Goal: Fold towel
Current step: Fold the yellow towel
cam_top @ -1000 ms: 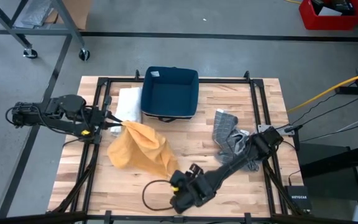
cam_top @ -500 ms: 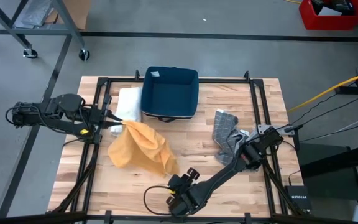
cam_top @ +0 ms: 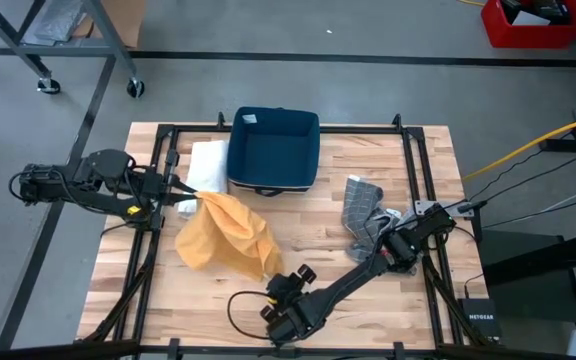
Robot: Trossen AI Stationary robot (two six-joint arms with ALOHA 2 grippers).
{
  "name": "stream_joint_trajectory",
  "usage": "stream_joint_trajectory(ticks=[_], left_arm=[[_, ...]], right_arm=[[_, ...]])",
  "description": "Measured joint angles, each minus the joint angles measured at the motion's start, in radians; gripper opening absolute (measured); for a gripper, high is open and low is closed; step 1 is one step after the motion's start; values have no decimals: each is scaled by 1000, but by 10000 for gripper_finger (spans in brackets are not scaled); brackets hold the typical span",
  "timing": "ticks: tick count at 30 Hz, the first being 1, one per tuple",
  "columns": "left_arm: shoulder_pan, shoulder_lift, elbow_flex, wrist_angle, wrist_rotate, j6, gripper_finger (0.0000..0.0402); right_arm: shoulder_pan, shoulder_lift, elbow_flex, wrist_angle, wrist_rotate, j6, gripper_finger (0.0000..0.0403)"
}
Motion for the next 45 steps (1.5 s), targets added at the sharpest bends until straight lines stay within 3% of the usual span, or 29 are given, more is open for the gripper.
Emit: stream_joint_trajectory(ticks=[9, 16, 20, 25, 32, 38, 45], left_arm=[[0, 0, 0, 0, 0, 1, 1], [0, 0, 0, 0, 0, 3, 1], [0, 0, 0, 0, 0, 7, 1], [0, 0, 0, 0, 0, 8, 1], [0, 0, 0, -1, 0, 8, 1], [0, 0, 0, 2, 0, 37, 1], [0, 0, 0, 8, -27, 36, 1]], right_arm=[[-41, 0, 0, 17, -22, 17, 179], [-98, 7, 0, -5, -155, 18, 174], [-113, 7, 0, -50, -167, 18, 125], [-106, 7, 0, -73, -184, -17, 16], [-76, -7, 1, -85, -255, -12, 7], [-31, -92, 3, -89, -216, 26, 5], [13, -245, 4, -89, -38, 48, 4]])
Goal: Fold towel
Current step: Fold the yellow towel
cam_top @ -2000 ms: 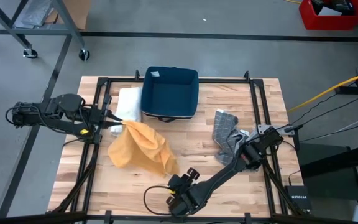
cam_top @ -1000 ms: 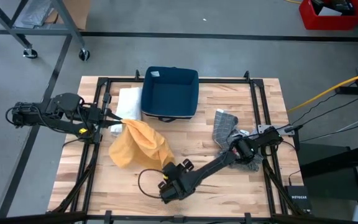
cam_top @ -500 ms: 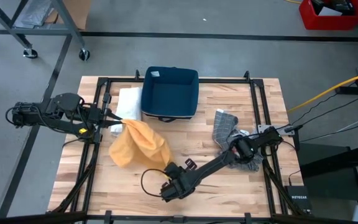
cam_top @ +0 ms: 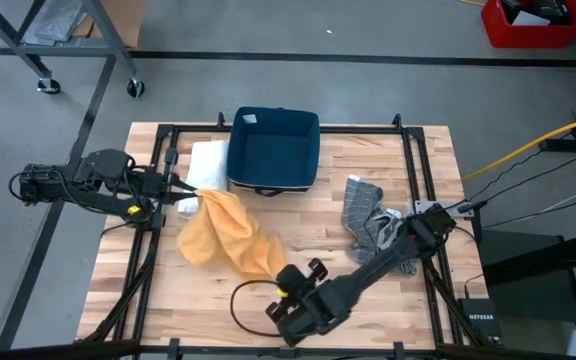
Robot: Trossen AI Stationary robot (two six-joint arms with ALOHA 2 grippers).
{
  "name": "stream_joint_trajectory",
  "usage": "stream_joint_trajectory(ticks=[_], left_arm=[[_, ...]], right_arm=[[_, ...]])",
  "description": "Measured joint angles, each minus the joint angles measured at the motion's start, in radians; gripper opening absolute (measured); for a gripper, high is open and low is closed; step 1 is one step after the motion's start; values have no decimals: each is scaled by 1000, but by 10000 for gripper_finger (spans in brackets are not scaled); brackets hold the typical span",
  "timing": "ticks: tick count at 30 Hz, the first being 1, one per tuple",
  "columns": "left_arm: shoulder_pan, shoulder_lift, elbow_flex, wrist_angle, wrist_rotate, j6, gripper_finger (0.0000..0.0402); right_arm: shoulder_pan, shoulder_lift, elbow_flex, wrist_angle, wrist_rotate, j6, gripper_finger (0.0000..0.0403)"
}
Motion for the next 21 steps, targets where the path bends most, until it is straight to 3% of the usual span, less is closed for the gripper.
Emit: stream_joint_trajectory(ticks=[5, 11, 21], left_arm=[[0, 2, 0, 66, -53, -2, 1], [0, 3, 0, 153, -226, 5, 7], [0, 3, 0, 306, -606, 6, 130]], right_arm=[[15, -114, 0, 1, 174, -10, 3], [15, -237, 0, 68, 339, -140, 4], [14, -380, 0, 449, 516, -671, 3]])
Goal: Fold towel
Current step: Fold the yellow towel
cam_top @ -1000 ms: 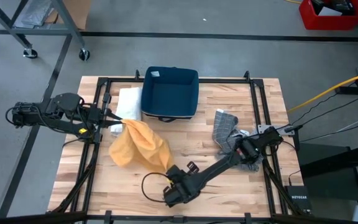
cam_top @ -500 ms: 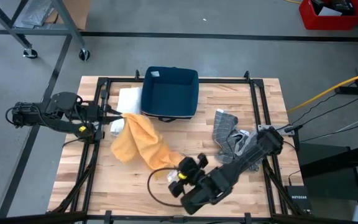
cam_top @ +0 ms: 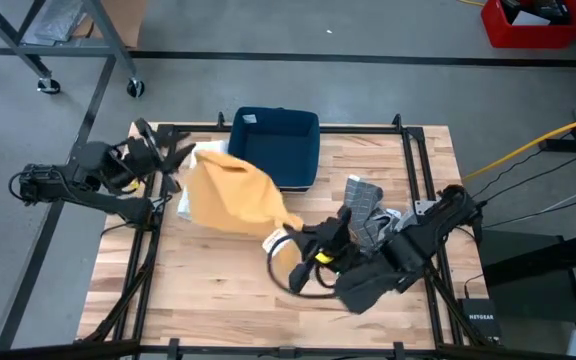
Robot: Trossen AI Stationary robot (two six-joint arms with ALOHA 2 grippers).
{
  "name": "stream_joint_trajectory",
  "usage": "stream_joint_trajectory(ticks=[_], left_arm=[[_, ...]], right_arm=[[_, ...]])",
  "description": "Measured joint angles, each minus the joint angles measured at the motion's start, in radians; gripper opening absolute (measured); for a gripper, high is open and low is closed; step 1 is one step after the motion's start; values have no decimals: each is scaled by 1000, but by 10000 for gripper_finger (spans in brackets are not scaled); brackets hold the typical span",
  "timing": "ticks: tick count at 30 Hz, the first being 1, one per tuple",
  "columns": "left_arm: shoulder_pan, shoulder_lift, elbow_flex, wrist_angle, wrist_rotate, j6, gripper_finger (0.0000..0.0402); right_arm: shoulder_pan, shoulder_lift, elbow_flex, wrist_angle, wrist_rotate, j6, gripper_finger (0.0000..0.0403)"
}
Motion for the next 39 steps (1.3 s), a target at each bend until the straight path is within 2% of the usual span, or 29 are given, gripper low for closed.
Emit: stream_joint_trajectory(ticks=[4, 8, 10, 14, 19, 23, 28, 33, 36, 39], left_arm=[[0, 0, 0, 51, -68, -28, 162], [-2, 4, 0, 42, -62, -200, 168], [-7, 5, 0, 3, -18, -309, 168], [-24, 16, 0, -89, 164, -457, 168], [-65, 47, 0, -162, 352, -508, 169], [-118, 72, 0, -210, 433, -506, 169], [-177, 123, -35, -234, 439, -541, 169], [-194, 202, -104, -229, 438, -705, 169], [-195, 265, -141, -197, 438, -731, 169], [-215, 331, -171, -89, 439, -734, 169]], right_arm=[[0, -25, 0, 213, 79, -264, 2], [-14, -28, 0, 468, 126, -569, 3], [-27, -28, 0, 586, 112, -700, 3], [-75, -29, 0, 732, 35, -850, 4], [-139, -29, 0, 787, 4, -936, 4], [-182, -28, 0, 784, 3, -959, 4], [-226, -28, 0, 792, -107, -951, 5], [-254, -28, 0, 822, -210, -919, 5], [-258, -28, 0, 821, -225, -902, 5], [-258, -28, 0, 822, -225, -903, 5]])
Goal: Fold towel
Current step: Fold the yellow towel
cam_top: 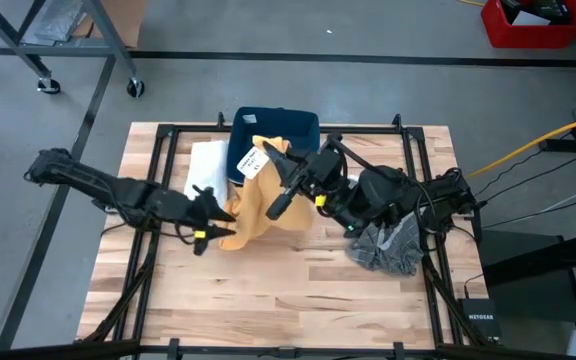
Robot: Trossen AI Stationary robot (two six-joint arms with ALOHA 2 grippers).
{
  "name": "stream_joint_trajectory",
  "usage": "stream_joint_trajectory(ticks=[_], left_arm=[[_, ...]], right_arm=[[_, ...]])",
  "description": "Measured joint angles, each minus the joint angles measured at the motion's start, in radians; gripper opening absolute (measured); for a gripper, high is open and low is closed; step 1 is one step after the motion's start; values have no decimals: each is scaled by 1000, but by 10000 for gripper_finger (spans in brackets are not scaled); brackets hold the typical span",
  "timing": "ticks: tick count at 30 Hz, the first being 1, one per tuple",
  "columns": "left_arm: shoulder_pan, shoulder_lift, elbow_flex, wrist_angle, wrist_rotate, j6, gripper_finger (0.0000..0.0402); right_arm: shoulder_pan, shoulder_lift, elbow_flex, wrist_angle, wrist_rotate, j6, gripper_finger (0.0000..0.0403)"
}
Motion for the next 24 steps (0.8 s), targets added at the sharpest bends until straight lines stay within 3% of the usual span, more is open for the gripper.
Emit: stream_joint_trajectory(ticks=[9, 16, 24], left_arm=[[-103, 228, -5, 332, 16, 84, 169], [-106, 396, -5, 525, 5, 155, 169], [-103, 465, -5, 489, -242, 101, 169]], right_arm=[[1, 0, 0, 2, 5, 0, 5], [3, 0, 0, 2, -6, -1, 5], [3, 0, 0, 1, -8, -1, 5]])
